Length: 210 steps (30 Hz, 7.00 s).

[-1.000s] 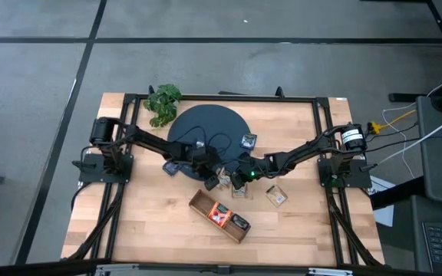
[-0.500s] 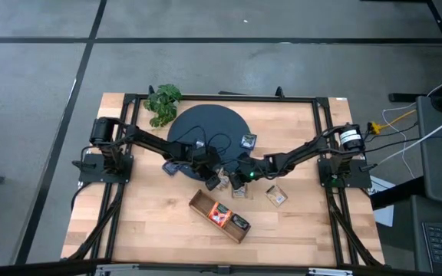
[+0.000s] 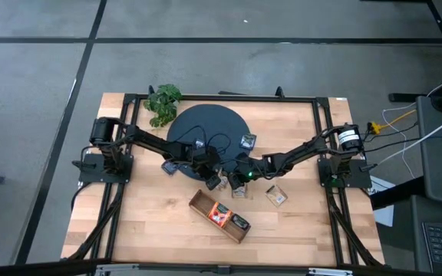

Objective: Pick & Place Tea
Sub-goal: Put the brown tea bag into the left section of the wooden organizer

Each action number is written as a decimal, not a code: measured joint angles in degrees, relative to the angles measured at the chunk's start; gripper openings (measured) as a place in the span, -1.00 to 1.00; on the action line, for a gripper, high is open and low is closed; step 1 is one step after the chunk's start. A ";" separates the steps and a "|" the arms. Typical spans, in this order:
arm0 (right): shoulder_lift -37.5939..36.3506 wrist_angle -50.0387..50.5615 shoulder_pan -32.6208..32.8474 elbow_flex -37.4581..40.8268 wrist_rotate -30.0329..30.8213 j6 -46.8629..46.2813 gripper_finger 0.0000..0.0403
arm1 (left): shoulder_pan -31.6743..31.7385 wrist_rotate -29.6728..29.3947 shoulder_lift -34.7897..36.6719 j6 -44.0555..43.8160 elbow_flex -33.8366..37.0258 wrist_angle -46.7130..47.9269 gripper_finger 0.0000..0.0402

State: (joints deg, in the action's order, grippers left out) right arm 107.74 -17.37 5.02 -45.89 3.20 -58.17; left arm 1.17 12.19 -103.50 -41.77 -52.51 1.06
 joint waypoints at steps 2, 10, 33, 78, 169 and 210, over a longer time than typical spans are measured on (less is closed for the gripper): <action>-0.02 -0.06 0.00 -0.02 -0.02 0.00 -0.96 | 0.00 0.02 -0.01 -0.47 -0.02 0.00 -0.94; -0.60 -0.46 -0.02 -0.09 -5.13 -0.11 -0.76 | 0.00 0.66 0.00 -0.37 -0.02 0.03 -0.99; -21.01 5.41 0.00 -0.17 -7.93 2.98 -0.59 | 0.48 2.86 16.29 17.13 4.74 -1.21 -0.99; -13.94 23.59 1.92 -25.53 -6.28 13.61 -0.59 | 6.19 20.73 34.27 22.04 19.37 -16.55 -0.99; 5.20 36.42 7.15 -37.13 -3.30 8.77 -0.57 | 7.56 35.36 34.34 13.54 19.37 -4.04 -0.97; -4.68 21.23 -0.71 -12.99 -5.05 1.16 -0.57 | 11.51 18.05 11.02 1.37 14.72 -17.31 -0.95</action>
State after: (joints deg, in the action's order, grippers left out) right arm 103.06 3.86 4.30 -58.87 -1.85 -57.01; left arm 12.68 30.24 -92.48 -40.40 -37.79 -16.25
